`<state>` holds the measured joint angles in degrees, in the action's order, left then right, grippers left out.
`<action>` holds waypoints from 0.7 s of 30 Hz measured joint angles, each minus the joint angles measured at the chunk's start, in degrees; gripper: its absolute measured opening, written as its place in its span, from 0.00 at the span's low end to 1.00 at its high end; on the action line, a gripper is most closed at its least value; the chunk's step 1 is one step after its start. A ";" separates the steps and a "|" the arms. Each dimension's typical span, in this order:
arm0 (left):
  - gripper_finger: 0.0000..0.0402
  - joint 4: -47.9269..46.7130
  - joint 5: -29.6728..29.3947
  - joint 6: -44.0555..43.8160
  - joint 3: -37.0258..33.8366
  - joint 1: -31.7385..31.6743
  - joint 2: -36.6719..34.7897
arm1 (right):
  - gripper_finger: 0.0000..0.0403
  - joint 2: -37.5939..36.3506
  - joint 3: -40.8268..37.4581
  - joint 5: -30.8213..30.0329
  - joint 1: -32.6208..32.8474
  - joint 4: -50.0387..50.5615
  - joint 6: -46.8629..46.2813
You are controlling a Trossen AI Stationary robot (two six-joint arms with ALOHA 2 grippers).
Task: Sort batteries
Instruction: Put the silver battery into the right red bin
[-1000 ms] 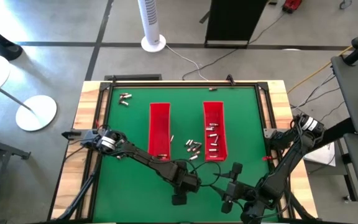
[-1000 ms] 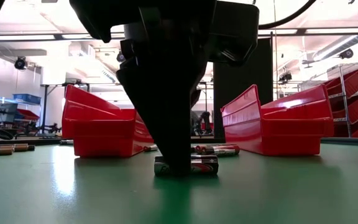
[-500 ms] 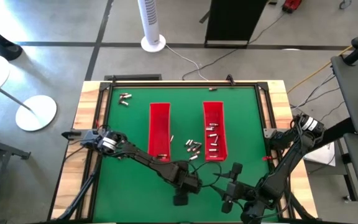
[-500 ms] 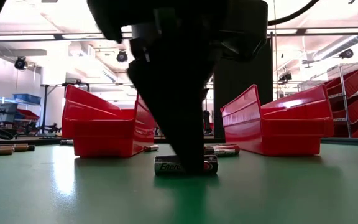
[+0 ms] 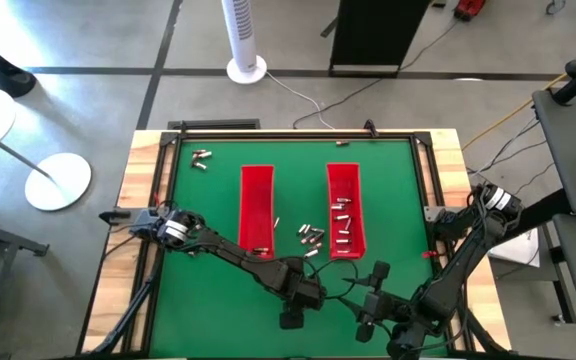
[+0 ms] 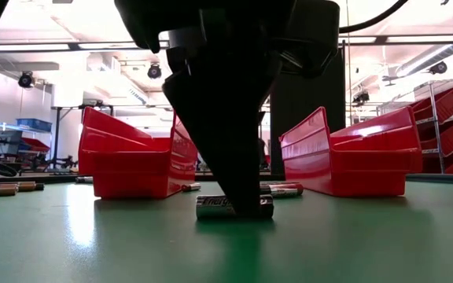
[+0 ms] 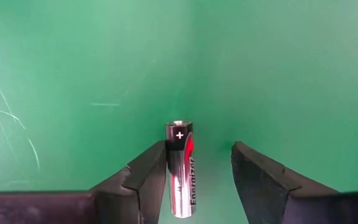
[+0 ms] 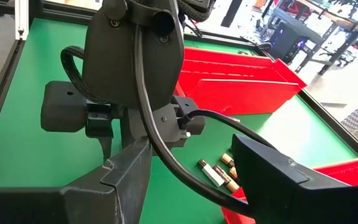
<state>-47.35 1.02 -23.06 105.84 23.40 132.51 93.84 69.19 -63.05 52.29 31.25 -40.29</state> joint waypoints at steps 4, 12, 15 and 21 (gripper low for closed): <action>0.44 0.00 0.09 0.03 0.02 0.00 -0.04 | 0.54 0.00 0.00 0.00 0.00 -0.01 0.00; 0.59 0.24 -0.28 0.03 0.04 0.02 -0.11 | 0.54 0.00 0.00 -0.02 0.00 -0.04 -0.02; 0.62 0.22 -0.28 0.03 0.07 0.02 -0.11 | 0.53 0.00 0.00 -0.02 0.00 -0.03 -0.03; 0.62 0.22 -0.31 -0.14 0.09 0.02 -0.13 | 0.54 0.00 0.00 -0.02 -0.04 -0.05 -0.04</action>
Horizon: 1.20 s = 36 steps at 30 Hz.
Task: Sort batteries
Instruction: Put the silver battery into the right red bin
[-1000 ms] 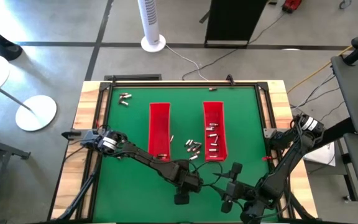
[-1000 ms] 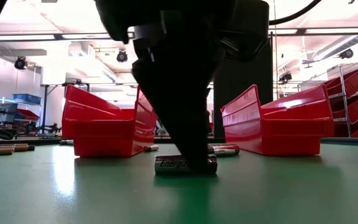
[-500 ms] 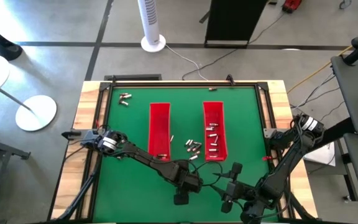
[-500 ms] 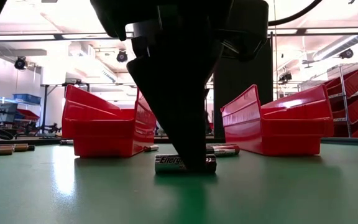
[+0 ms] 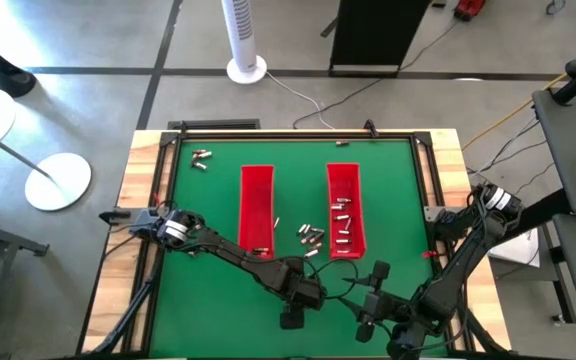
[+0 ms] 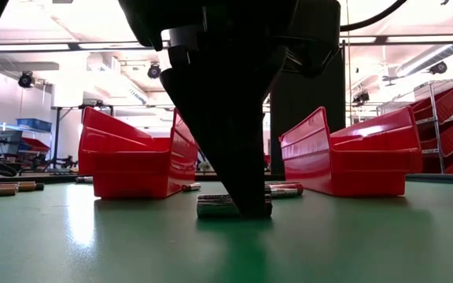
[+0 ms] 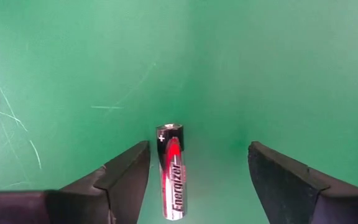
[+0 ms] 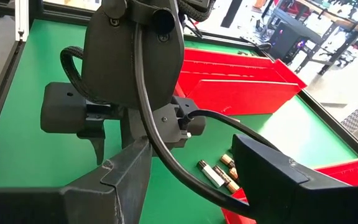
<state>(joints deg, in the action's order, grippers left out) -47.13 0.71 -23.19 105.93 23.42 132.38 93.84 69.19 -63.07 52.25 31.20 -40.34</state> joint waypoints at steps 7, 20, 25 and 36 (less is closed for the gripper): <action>0.62 0.02 -0.06 -0.14 0.00 0.00 -0.07 | 0.54 0.00 0.00 0.00 0.00 -0.09 -0.17; 0.62 0.00 -0.21 -1.93 0.00 -0.26 -0.11 | 0.55 0.00 0.00 0.00 -0.03 -0.11 -0.17; 0.62 -0.01 -0.19 -1.73 0.01 -0.26 -0.11 | 0.57 0.00 0.00 0.00 -0.04 -0.13 -0.20; 0.62 -2.81 -0.15 0.38 4.07 -0.26 -0.11 | 0.60 0.00 0.00 -0.13 -0.07 -0.18 -0.55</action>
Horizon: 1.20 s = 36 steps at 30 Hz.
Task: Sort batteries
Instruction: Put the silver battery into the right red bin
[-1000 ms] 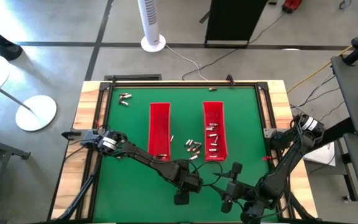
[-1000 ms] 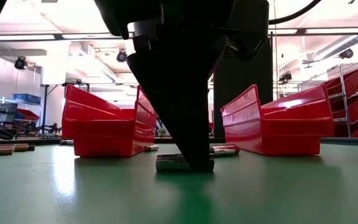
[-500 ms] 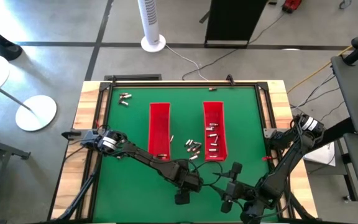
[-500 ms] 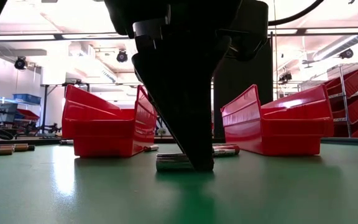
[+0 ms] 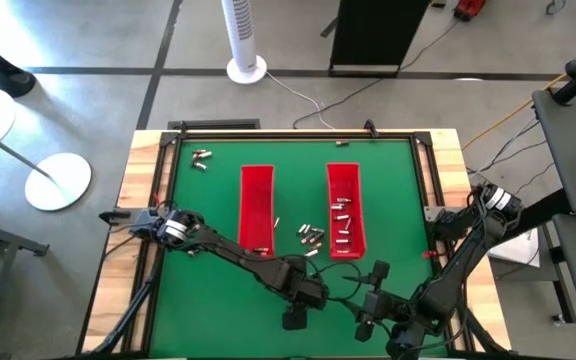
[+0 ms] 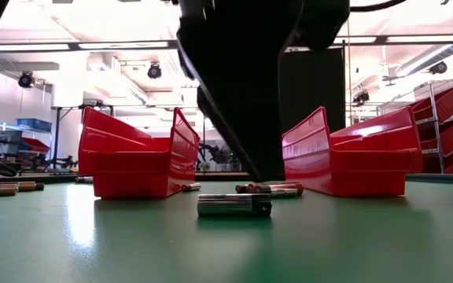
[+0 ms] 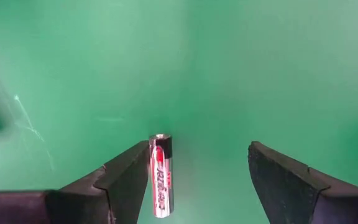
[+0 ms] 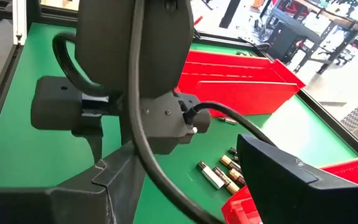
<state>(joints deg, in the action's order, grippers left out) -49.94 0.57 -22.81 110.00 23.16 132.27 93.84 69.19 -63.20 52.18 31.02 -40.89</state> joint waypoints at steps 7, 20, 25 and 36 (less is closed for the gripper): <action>0.62 -7.77 0.91 3.54 7.12 0.61 -0.03 | 0.59 0.00 -0.09 0.04 0.00 -0.03 -0.04; 0.62 -14.86 -6.34 4.93 3.38 2.98 -7.95 | 0.60 -0.09 -2.33 0.94 0.00 0.65 -4.18; 0.62 -8.85 -8.33 4.56 -3.57 4.47 -15.54 | 0.58 -0.07 -2.91 1.00 -0.40 -0.08 -5.86; 0.62 18.36 -14.78 2.89 -28.05 8.80 -39.71 | 0.61 -0.04 -10.01 12.53 -8.46 -20.42 1.75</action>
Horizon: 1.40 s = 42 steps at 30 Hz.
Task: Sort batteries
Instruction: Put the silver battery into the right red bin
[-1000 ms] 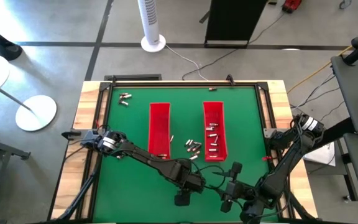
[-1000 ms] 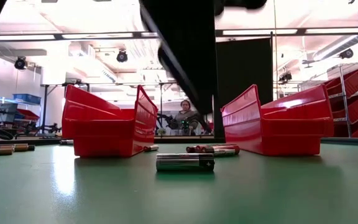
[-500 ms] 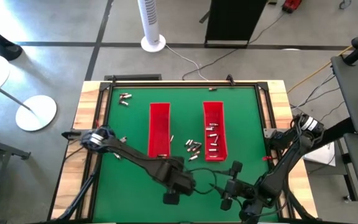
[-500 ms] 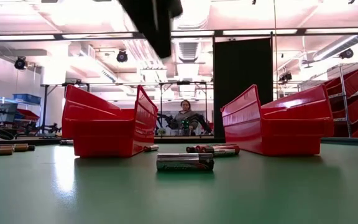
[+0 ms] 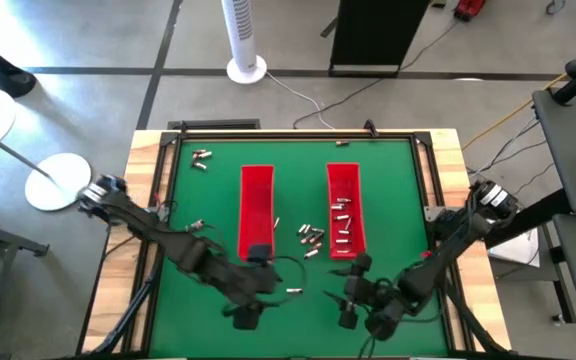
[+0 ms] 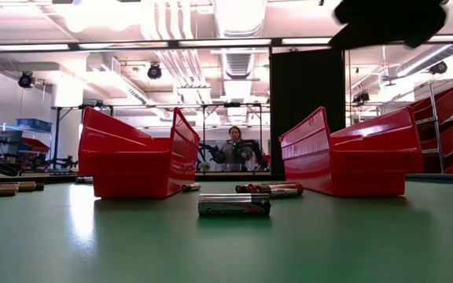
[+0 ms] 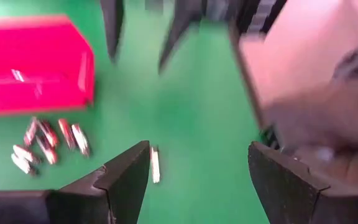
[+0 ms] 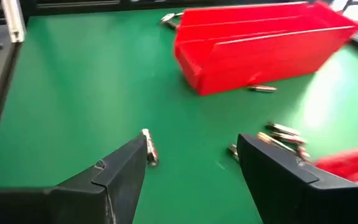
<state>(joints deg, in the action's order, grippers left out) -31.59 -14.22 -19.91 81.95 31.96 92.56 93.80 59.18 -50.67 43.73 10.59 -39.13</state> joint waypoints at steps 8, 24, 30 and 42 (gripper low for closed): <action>0.62 30.25 -3.88 8.70 -20.56 2.13 -15.66 | 0.64 4.17 -5.24 7.24 -4.44 -19.95 8.73; 0.62 58.64 -6.68 19.45 -40.19 -2.44 -18.85 | 0.61 22.42 8.74 23.09 -11.24 -20.31 16.30; 0.62 61.95 -6.21 22.16 -41.33 -2.96 -15.61 | 0.65 26.41 11.21 25.94 -12.98 -20.26 16.04; 0.62 62.71 -6.89 22.45 -40.72 -3.73 -14.13 | 0.63 27.02 11.74 28.28 -13.16 -20.32 15.78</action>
<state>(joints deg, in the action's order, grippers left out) 31.12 -21.10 2.54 41.23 28.23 78.43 120.81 70.91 -22.39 30.57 -9.73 -23.35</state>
